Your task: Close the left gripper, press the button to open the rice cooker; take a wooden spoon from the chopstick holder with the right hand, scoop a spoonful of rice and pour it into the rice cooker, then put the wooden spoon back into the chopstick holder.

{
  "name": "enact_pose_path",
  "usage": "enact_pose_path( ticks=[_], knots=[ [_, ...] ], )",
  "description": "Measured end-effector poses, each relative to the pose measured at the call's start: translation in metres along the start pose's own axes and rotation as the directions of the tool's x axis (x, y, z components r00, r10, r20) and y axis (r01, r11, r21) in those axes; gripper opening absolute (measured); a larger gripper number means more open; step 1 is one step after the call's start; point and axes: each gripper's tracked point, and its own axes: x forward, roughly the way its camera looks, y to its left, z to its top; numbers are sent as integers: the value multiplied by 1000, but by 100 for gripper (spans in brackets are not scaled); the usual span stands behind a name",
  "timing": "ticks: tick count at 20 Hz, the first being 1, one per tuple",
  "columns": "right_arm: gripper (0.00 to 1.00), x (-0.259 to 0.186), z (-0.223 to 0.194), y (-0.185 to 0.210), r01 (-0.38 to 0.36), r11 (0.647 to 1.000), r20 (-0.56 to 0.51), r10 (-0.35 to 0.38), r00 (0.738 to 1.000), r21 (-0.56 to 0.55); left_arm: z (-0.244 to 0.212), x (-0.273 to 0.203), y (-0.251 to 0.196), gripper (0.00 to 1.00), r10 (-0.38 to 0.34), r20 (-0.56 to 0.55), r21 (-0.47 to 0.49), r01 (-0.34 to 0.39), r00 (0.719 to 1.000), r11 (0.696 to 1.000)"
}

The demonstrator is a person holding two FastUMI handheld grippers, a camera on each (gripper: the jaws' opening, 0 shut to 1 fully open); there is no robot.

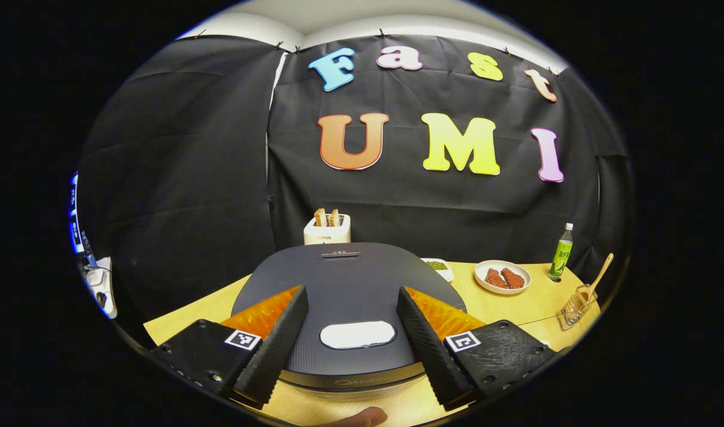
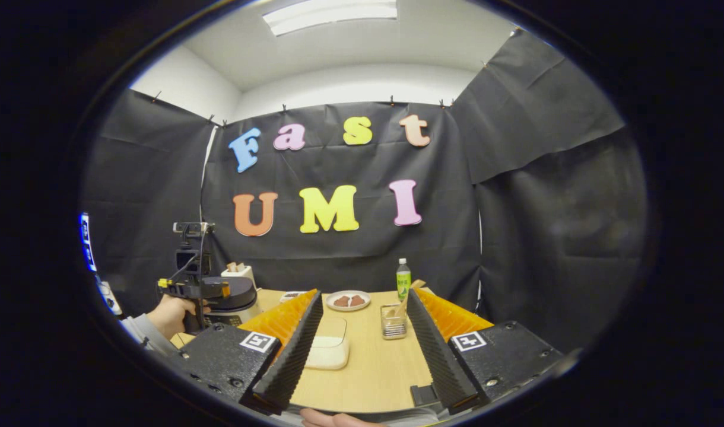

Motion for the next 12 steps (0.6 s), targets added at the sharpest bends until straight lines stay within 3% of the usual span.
enact_pose_path(
  ticks=[7, 12],
  knots=[
    [93, 2, -2, 0, 0, 1000, -8, 0, 1000, -6, -4, 2, 0, 99, 10, 97, 18, -12, 995, 1000],
    [93, 9, 2, -1, 20, 1000, -8, -20, 1000, -15, 0, -7, -4, 96, -19, 66, 34, 17, 998, 999]
  ],
)
